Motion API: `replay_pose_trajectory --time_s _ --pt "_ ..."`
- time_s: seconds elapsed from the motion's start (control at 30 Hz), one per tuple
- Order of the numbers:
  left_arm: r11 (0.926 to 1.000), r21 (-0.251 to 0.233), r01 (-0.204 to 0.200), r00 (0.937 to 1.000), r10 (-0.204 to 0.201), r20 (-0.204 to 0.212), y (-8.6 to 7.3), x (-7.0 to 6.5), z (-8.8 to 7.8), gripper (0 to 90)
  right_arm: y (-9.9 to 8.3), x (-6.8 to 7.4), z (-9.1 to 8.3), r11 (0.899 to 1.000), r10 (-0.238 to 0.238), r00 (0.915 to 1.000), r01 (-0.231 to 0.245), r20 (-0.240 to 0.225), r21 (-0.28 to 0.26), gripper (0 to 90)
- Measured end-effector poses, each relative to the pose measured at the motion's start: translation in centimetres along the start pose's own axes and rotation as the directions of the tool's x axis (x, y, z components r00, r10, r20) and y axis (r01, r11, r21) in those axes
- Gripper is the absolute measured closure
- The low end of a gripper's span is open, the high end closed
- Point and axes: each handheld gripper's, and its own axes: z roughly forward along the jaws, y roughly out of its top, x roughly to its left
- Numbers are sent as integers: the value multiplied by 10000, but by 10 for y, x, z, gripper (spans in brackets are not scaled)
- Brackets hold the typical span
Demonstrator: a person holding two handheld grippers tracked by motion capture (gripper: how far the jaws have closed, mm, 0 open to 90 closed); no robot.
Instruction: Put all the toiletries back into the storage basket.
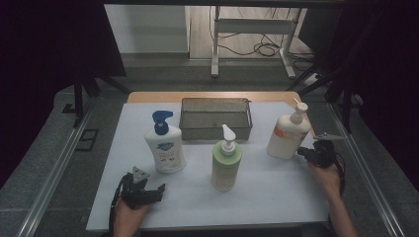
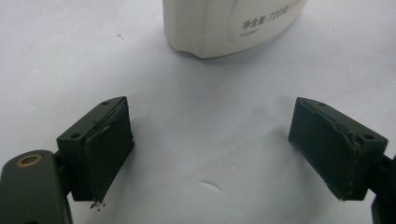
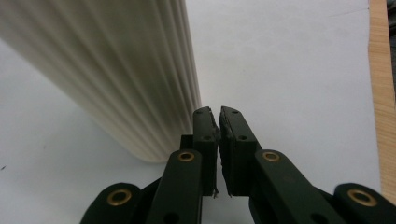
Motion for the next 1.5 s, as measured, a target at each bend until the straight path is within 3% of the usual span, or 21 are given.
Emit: replay_pose_trajectory --time_s 0.3,0.57,1.5 --pt "10000 -2 2 10000 -2 -1 0 0 0 131 3 -5 9 9998 1 10000 0 13 -188 892" --pt "10000 3 0 10000 0 -1 0 0 0 131 6 -4 10 9998 -32 9996 27 -273 -194 900" --pt "10000 5 10 10000 -10 0 0 0 0 131 -13 26 0 9981 -606 9937 615 -939 65 898"
